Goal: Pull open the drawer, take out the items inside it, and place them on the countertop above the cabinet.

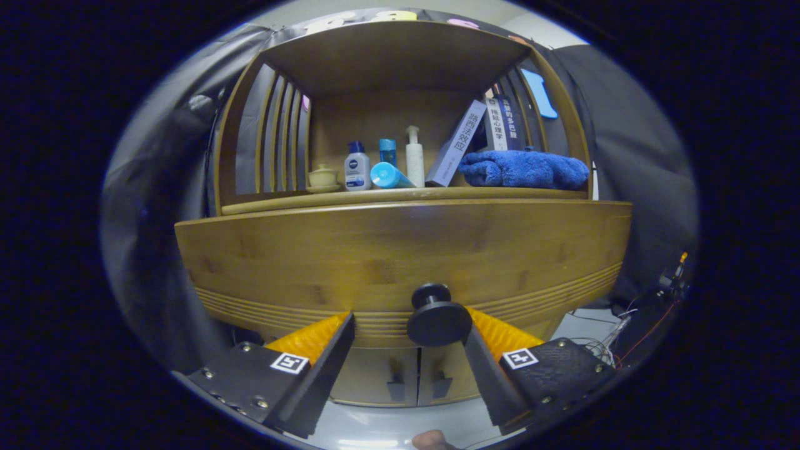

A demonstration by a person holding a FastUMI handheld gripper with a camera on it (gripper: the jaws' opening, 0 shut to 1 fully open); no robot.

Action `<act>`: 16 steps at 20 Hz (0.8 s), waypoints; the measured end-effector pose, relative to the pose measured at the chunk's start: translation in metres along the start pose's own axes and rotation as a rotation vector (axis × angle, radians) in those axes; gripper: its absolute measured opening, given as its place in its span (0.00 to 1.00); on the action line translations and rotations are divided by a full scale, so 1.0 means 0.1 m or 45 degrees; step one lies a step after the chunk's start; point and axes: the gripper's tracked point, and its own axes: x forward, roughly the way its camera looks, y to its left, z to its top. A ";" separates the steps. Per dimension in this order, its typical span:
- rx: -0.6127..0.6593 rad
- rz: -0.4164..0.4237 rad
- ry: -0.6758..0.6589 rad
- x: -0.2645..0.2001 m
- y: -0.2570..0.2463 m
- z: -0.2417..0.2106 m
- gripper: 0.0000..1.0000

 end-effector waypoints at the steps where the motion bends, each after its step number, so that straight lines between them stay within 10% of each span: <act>1: -0.002 0.001 0.006 0.08 0.00 0.01 0.97; 11: 0.176 0.058 -0.158 0.56 0.00 0.18 0.97; 16: -0.011 0.017 -0.311 0.29 0.03 0.60 0.98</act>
